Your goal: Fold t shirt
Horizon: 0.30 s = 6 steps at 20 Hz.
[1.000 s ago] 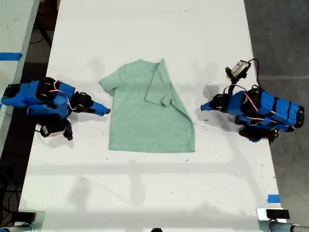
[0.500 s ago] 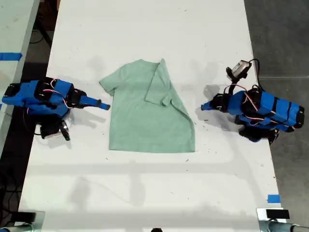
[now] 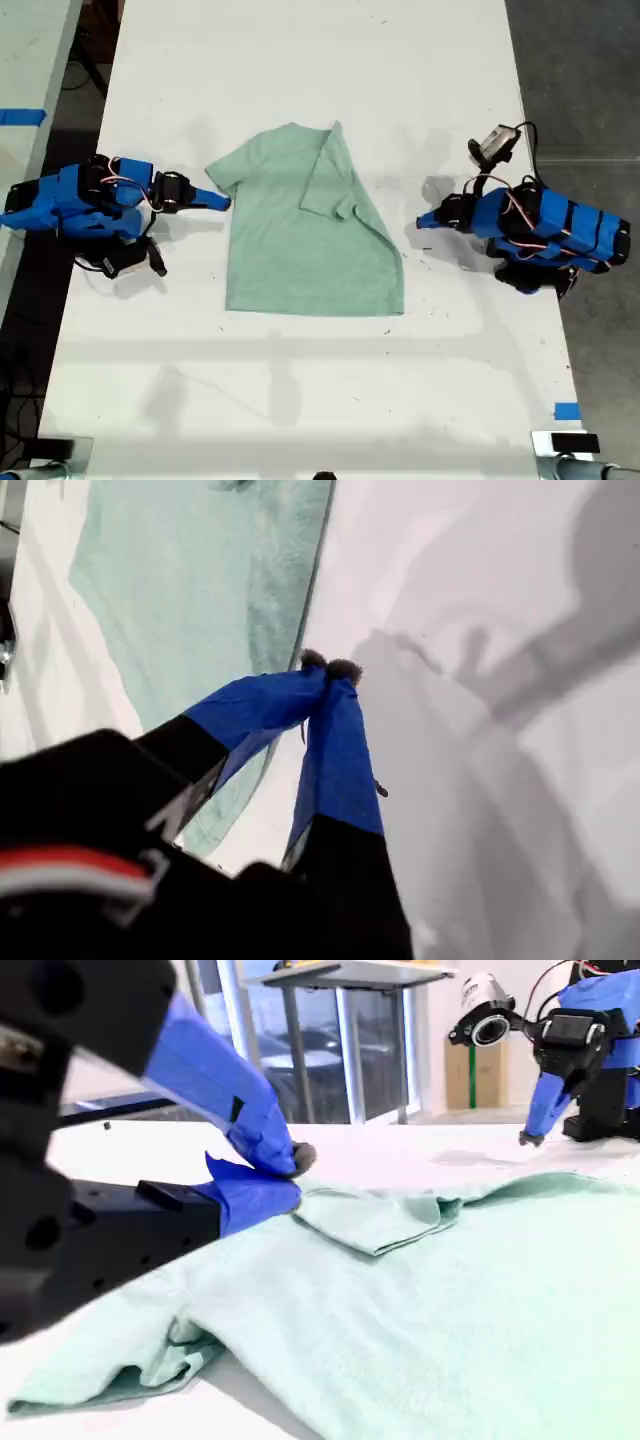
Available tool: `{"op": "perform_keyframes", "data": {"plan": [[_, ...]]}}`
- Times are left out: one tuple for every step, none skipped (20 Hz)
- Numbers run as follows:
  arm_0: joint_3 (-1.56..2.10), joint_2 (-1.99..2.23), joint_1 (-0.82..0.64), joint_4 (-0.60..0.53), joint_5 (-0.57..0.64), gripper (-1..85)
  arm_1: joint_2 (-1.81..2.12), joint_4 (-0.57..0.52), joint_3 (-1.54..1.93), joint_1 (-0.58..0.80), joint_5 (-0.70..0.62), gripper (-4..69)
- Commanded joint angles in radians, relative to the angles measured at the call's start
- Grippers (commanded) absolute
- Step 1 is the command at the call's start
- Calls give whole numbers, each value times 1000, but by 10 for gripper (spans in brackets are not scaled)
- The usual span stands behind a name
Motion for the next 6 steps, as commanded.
{"op": "perform_keyframes", "data": {"plan": [[9, 3, -17, 0, -25, -1, 17, 5, 48, 8, 11, -5], [9, 3, -20, 2, -26, -1, 17, 5, 48, 6, 11, -5], [9, 3, -21, 5, -26, -1, 17, 5, 48, 5, 12, -5], [9, 3, -21, 9, -29, -1, 17, 5, 48, 5, 12, -5], [9, 3, -20, 14, -37, -1, 17, 5, 48, 5, 12, -5], [9, 3, -20, 18, -43, -1, 17, 5, 48, 5, 12, -5]]}}
